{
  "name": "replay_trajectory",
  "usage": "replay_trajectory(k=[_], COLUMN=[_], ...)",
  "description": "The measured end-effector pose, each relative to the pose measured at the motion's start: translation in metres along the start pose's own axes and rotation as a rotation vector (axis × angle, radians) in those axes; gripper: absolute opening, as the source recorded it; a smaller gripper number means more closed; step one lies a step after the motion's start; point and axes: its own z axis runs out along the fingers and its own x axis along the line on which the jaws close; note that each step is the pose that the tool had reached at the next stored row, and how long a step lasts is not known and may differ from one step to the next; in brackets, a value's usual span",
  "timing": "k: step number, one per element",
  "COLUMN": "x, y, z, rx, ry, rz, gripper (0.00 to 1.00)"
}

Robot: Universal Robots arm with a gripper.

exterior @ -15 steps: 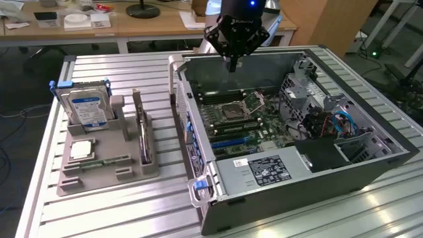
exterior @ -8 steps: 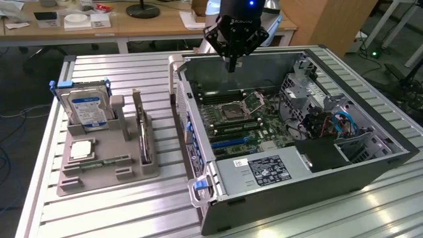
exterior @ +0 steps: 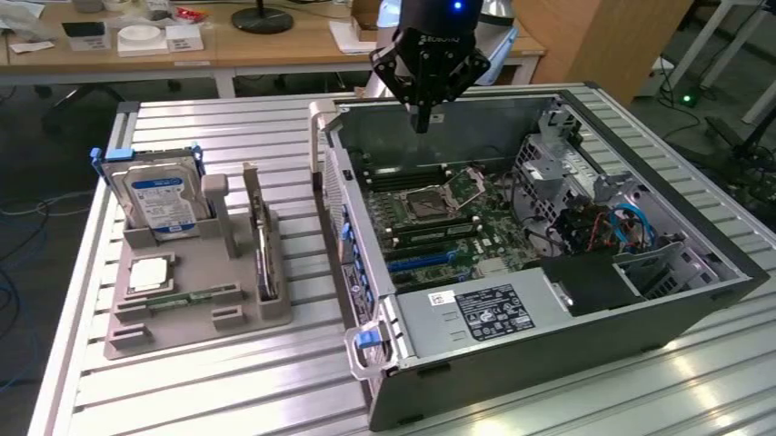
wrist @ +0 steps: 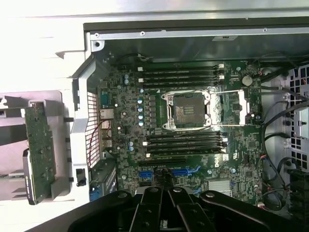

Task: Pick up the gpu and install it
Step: 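Reach for the gpu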

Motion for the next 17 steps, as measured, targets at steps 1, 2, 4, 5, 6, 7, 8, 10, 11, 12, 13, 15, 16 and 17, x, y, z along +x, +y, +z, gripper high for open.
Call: replay_trajectory(k=[1, 2, 4, 5, 6, 7, 8, 10, 11, 12, 13, 15, 16, 17], x=[0.0005, 0.0011, 0.0021, 0.0026, 0.0032, 0.0037, 0.0042, 0.005, 0.0055, 0.0059, 0.0064, 0.0077, 0.0084, 0.009], y=[-0.0001, -0.0002, -0.0003, -0.0004, -0.0006, -0.0007, -0.0008, -0.0011, -0.0012, -0.0013, -0.0015, -0.0018, -0.0018, -0.0019], z=[0.0, 0.0, 0.0, 0.0, -0.0001, -0.0001, -0.0001, -0.0001, -0.0001, -0.0001, -0.0002, -0.0002, -0.0002, -0.0002], rx=[0.0, 0.0, 0.0, 0.0, 0.0, 0.0, 0.0, 0.0, 0.0, 0.0, 0.0, 0.0001, 0.0, 0.0], ry=[-0.0001, -0.0001, -0.0001, -0.0001, 0.0, 0.0, 0.0, 0.0, 0.0, -0.0001, 0.0, 0.0, 0.0, -0.0001], rz=[0.0, 0.0, 0.0, 0.0, 0.0, 0.0, 0.0, 0.0, 0.0, 0.0, 0.0, 0.0, 0.0, 0.0], gripper=[0.1, 0.1, 0.1, 0.1, 0.1, 0.1, 0.1, 0.1, 0.1, 0.1, 0.1, 0.1, 0.1, 0.1])
